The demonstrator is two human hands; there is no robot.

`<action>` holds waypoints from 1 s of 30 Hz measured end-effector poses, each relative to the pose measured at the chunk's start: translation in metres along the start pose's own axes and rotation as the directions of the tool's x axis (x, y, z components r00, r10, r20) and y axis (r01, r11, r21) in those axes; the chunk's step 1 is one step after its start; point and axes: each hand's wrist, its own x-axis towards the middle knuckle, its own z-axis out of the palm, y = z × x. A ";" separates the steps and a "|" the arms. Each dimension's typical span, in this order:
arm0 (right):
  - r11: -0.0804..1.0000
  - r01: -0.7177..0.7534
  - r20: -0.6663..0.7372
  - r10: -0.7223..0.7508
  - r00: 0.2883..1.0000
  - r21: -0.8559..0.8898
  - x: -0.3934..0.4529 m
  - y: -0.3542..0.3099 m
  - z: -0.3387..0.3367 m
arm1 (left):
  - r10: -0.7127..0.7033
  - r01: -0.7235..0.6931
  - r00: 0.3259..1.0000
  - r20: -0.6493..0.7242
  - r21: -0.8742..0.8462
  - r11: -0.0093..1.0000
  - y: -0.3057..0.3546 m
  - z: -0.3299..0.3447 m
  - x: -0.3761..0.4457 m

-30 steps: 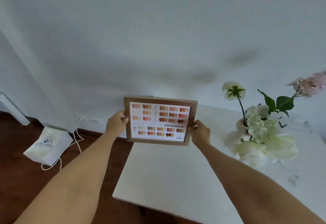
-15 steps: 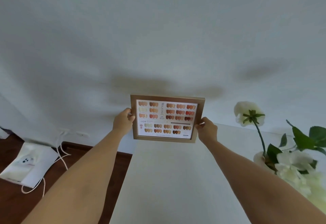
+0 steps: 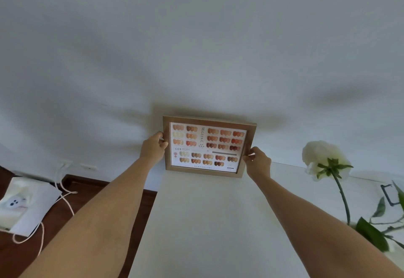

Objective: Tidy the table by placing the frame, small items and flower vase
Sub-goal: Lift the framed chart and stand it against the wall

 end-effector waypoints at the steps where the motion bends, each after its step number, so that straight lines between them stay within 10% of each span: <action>1: 1.000 -0.003 0.003 0.003 1.000 0.006 0.002 0.000 0.001 | -0.001 0.001 1.000 0.003 0.001 1.000 0.000 0.002 0.003; 30: 0.986 -0.155 0.028 0.154 0.988 0.066 0.020 -0.012 0.008 | -0.059 0.059 0.998 0.015 0.003 0.998 0.017 0.013 0.023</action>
